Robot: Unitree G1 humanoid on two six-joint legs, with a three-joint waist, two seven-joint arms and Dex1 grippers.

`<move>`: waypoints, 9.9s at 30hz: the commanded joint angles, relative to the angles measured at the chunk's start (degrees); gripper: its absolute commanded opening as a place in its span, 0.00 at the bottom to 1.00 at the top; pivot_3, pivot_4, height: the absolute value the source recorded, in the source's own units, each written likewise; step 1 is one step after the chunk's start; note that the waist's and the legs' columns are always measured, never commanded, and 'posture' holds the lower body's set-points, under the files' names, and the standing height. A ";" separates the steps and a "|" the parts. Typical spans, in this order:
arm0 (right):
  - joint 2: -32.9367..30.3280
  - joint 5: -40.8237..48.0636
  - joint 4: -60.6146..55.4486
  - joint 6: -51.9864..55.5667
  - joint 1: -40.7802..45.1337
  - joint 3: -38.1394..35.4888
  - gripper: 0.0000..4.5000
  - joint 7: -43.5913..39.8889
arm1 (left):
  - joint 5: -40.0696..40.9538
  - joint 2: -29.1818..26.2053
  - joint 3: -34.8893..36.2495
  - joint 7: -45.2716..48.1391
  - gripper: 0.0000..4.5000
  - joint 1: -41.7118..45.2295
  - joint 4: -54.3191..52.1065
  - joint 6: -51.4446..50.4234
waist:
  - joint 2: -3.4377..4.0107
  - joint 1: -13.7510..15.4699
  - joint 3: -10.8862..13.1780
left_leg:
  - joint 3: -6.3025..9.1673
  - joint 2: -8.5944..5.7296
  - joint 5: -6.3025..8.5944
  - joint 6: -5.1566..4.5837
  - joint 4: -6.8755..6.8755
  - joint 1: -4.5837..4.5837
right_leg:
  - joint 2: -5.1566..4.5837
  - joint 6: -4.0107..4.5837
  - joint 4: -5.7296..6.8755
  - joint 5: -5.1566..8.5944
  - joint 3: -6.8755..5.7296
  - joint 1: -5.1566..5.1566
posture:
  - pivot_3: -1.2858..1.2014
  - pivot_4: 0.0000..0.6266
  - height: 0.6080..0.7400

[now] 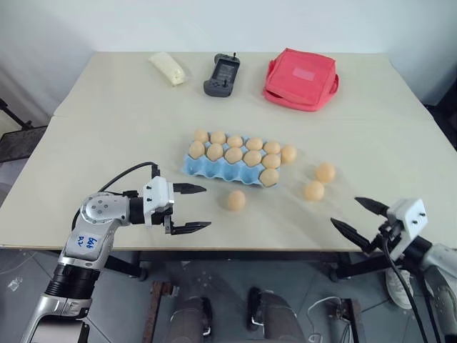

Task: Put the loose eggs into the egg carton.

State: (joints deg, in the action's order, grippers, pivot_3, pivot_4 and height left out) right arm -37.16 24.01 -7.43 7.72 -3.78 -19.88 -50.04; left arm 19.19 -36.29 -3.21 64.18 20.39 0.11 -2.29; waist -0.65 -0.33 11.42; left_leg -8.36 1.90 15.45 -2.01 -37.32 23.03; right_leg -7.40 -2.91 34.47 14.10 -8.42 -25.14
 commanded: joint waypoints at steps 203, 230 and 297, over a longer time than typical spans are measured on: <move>23.25 -16.43 28.75 17.72 59.42 32.66 0.55 -3.00 | 3.40 -1.60 13.98 -12.02 0.95 -7.99 -2.65 -6.66 | 0.00 -2.94 0.00 | -0.79 0.05 -0.18 0.07 0.29 0.27 | 0.07 -0.12 0.00 -0.77 0.67 -0.76 | 0.52 0.24 1.00; 0.84 -5.37 10.28 5.63 14.64 3.21 0.99 -1.34 | 1.86 1.03 7.93 -7.53 0.95 0.53 4.27 -5.31 | 0.00 -1.24 0.00 | -0.96 0.22 0.13 -0.18 0.17 0.17 | 0.31 -0.25 -0.61 -0.85 0.75 -0.46 | 0.52 0.24 1.00; 21.69 -23.09 38.96 12.68 67.32 29.02 0.48 -15.43 | 2.73 -0.68 15.11 -11.63 0.95 -9.01 0.01 -5.62 | 0.04 -3.00 0.03 | -1.65 0.83 -0.32 0.75 -0.06 0.23 | 0.84 0.36 0.58 -0.93 1.49 -1.34 | 0.52 0.24 1.00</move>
State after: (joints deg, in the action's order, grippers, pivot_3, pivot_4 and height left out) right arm -16.10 1.08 33.79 17.79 62.29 8.72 -68.63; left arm 21.06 -36.03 9.81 52.30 12.26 0.87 -9.09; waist -0.61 -3.33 11.45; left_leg -10.01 2.74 15.12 -1.25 -37.39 23.25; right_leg -6.56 -2.51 35.01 13.17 -6.94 -26.49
